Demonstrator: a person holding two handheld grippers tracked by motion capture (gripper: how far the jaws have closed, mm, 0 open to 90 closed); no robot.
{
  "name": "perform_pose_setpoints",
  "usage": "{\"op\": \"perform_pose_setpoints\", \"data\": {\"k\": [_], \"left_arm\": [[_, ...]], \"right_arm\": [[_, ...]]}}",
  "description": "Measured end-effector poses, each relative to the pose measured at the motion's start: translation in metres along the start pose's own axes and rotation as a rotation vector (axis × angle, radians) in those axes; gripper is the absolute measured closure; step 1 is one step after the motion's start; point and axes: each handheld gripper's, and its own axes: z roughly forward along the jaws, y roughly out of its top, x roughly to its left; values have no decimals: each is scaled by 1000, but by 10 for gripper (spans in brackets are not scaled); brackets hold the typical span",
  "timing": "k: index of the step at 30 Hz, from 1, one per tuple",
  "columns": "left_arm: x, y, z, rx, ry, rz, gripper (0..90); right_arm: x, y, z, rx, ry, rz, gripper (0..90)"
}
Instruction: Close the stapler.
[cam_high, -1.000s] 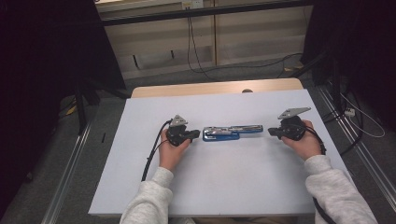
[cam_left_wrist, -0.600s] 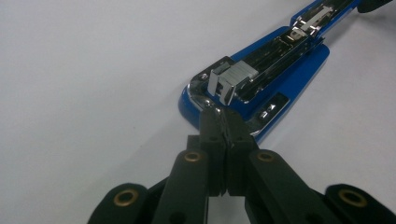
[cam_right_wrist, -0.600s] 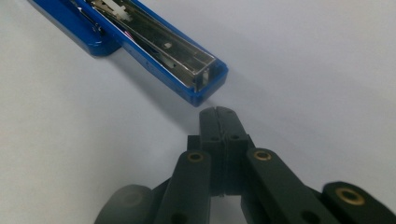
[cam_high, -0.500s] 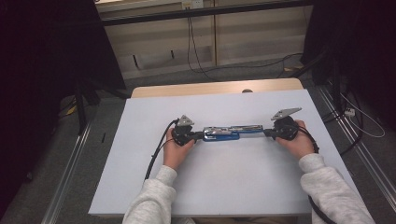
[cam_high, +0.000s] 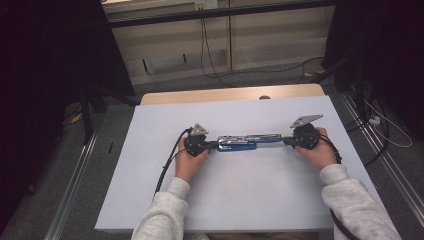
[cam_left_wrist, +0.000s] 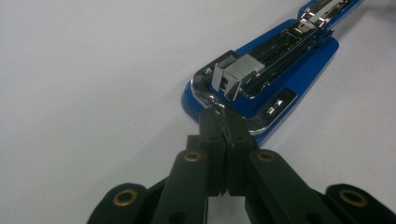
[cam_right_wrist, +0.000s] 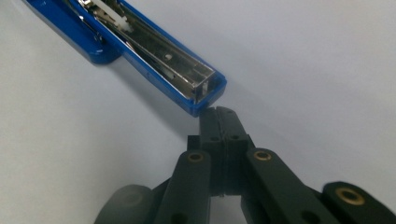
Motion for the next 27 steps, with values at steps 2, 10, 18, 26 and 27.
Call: {"op": "perform_pose_setpoints", "data": {"k": [2, 10, 18, 26, 27], "left_arm": [[0, 0, 0, 2, 3, 6, 884], [0, 0, 0, 2, 7, 4, 882], [0, 0, 1, 2, 6, -2, 880], [1, 0, -1, -2, 17, -9, 842], [1, 0, -1, -2, 17, -9, 823]], "right_arm": [[-1, -1, 2, 8, 8, 3, 900], [4, 1, 8, 21, 18, -25, 900], [7, 9, 1, -53, 21, -22, 900], [14, 15, 1, -79, 43, -38, 877], [15, 15, 2, -86, 49, -35, 857]]}}
